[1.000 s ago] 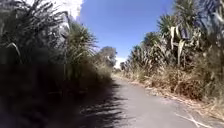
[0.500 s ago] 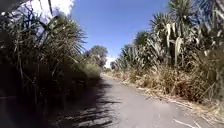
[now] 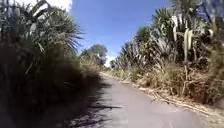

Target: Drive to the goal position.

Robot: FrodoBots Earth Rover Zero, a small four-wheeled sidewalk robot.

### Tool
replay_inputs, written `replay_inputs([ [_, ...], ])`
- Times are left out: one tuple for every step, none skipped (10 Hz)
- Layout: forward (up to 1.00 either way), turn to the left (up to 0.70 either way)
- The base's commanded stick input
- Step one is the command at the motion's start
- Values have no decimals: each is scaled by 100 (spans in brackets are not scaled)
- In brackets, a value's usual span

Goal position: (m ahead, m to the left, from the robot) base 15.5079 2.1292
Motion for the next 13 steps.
replay_inputs([
  [70,0],
  [70,0],
  [70,2],
  [70,1],
  [70,0],
  [70,0],
  [70,0],
  [70,0],
  [70,0],
  [70,0],
  [70,0],
  [70,0],
  [70,0],
])
